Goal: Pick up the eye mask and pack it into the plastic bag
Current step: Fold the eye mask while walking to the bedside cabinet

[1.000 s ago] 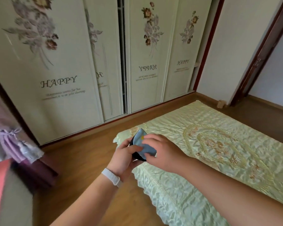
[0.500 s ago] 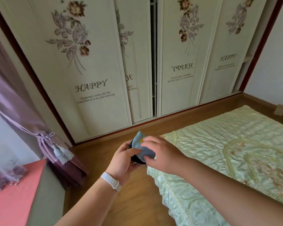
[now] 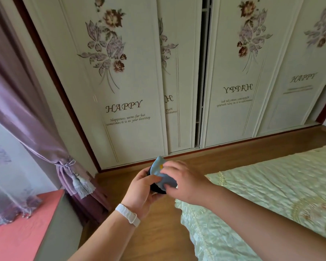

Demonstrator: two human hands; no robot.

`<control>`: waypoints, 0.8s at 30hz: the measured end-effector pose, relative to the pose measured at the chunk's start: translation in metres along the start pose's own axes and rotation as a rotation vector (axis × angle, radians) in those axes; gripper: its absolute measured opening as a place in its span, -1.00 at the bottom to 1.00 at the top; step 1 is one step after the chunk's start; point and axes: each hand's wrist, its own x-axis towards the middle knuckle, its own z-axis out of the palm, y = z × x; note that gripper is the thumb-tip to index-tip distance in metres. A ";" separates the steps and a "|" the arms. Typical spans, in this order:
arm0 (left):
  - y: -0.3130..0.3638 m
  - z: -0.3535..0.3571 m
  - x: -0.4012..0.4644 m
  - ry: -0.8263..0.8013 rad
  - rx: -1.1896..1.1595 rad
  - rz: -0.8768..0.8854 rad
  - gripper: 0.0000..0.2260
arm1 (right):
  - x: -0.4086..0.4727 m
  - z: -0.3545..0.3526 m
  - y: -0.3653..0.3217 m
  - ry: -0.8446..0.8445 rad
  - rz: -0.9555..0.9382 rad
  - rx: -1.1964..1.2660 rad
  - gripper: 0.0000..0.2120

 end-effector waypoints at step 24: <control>0.148 -0.126 0.242 -0.142 -0.007 -0.034 -0.67 | 0.270 0.105 0.071 -0.087 0.151 -0.128 -0.61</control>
